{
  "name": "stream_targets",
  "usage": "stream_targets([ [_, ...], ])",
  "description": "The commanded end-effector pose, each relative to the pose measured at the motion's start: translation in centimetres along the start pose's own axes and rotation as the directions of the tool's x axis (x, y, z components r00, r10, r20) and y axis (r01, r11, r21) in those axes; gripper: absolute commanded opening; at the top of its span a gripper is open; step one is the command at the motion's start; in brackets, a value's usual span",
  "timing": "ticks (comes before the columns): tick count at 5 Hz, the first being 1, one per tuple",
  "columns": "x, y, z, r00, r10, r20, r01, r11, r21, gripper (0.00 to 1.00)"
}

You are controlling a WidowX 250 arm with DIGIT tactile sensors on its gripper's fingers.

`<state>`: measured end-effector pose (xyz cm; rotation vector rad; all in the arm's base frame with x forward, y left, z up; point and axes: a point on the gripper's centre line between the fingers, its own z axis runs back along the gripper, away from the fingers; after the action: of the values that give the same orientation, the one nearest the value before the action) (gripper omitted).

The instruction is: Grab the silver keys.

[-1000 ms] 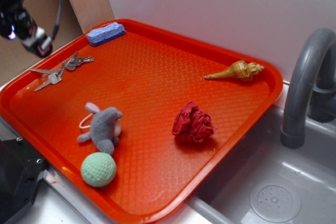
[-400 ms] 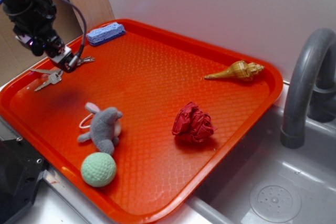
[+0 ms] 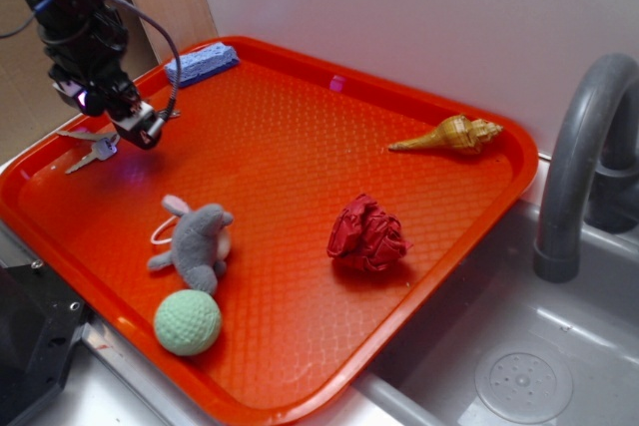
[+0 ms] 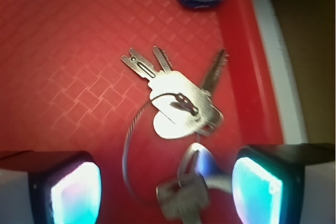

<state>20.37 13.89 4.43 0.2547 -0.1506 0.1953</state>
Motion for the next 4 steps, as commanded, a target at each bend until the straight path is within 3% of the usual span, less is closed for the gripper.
stream_targets([
  [1, 0.4, 0.6, -0.8, 1.000, 0.000, 0.009, -0.001, 0.996, 0.089, 1.00],
  [2, 0.3, 1.9, -0.8, 0.999, 0.050, 0.000, -0.050, 0.989, 0.139, 0.00],
  [4, 0.0, 2.1, -0.8, 0.999, 0.035, -0.027, -0.031, 0.991, 0.128, 0.00],
])
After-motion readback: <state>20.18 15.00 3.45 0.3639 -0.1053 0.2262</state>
